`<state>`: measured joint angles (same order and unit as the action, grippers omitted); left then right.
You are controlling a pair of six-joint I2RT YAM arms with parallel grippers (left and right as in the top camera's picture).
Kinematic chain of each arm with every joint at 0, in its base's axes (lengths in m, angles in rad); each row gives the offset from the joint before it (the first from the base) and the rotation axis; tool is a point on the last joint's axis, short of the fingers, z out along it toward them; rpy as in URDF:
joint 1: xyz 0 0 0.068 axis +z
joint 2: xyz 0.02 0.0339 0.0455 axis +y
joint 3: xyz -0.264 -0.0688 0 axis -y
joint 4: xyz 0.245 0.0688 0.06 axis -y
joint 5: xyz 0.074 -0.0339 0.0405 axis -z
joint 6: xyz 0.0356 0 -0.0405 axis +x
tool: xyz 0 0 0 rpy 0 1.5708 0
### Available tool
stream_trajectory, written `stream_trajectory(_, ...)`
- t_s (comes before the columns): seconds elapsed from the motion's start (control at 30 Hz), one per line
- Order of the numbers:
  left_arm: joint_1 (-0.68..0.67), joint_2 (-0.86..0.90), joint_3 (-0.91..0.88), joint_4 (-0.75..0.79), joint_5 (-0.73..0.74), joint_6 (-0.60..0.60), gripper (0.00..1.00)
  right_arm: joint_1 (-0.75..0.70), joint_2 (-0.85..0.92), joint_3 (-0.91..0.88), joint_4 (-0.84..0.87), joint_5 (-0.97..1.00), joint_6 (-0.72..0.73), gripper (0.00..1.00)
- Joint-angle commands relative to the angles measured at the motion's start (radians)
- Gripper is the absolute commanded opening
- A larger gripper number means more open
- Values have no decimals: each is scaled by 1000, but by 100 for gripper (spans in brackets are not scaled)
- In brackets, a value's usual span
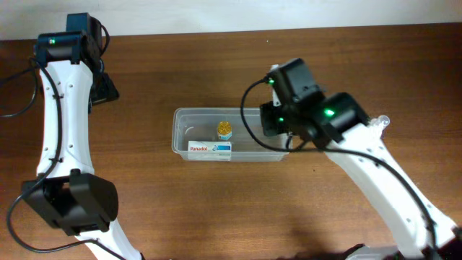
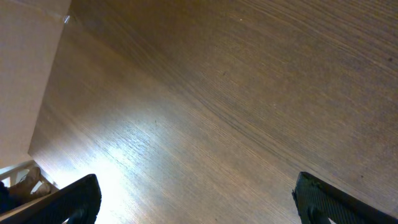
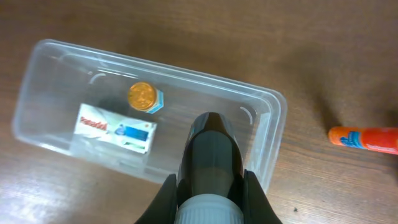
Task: Pack container
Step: 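Lift the bottle and carry it over the clear container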
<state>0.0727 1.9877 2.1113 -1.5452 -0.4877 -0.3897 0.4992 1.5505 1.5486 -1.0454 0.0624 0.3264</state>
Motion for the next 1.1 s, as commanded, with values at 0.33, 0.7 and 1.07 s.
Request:
stream_trajectory(0.33,0,-7,3,-1,-14,-6,99,5,134,12,58,17,42,9)
stream_trajectory(0.7,0,-7,3,-1,-14,-6,99,6,190,10,60,-15,102,10)
stream_trajectory(1.07,0,-7,3,-1,-14,-6,99,7,242,9,74,-52,121,10)
